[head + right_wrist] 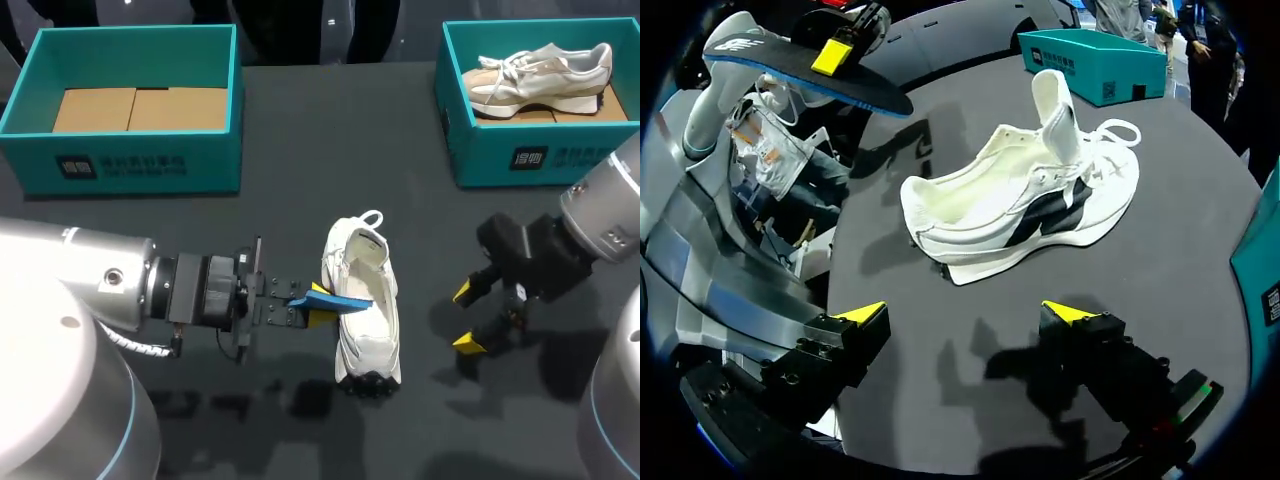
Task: Take the shoe out of the shoebox, open the shoe tongue, remove and reinsert the insole, then place the shoe into the shoebox
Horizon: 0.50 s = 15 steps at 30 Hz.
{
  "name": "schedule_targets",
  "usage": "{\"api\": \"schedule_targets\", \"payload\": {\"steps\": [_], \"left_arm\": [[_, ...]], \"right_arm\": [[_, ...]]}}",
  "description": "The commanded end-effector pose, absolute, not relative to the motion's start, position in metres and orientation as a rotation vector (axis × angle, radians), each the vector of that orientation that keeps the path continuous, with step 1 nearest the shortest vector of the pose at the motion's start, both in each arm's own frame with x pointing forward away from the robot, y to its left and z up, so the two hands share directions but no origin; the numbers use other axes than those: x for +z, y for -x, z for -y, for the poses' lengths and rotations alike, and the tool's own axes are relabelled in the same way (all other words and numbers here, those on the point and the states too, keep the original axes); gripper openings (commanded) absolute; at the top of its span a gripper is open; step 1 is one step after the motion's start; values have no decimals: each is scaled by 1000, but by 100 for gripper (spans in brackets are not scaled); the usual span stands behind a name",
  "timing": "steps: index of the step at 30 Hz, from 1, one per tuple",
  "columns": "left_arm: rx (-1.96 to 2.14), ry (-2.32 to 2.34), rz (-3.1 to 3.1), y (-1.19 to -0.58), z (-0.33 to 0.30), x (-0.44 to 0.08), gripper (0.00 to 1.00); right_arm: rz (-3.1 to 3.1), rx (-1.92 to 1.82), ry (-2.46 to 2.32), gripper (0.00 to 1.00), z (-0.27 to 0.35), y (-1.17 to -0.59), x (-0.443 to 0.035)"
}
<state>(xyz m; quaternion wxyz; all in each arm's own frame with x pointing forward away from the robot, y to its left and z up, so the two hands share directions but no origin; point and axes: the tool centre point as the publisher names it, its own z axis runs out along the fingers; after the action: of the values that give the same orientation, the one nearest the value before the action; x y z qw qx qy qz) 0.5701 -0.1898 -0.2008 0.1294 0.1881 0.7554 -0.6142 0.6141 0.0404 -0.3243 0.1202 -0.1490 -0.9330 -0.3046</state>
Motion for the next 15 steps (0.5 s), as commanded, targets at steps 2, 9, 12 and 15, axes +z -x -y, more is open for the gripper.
{"api": "schedule_targets", "payload": {"steps": [2,9,12,15], "left_arm": [[-1784,-548,-2197,-572,194,-202,0],[-1865,-545,-2125,-579,202,-211,0],[-1882,-565,-2108,-580,208,-217,0],[-1892,-574,-2098,-581,212,-219,0]], "right_arm": [[2726,-882,436,100,-43,-616,-326],[2845,-720,341,100,-73,-618,-337],[2913,-660,285,100,-87,-617,-342],[2963,-646,253,100,-95,-617,-344]]}}
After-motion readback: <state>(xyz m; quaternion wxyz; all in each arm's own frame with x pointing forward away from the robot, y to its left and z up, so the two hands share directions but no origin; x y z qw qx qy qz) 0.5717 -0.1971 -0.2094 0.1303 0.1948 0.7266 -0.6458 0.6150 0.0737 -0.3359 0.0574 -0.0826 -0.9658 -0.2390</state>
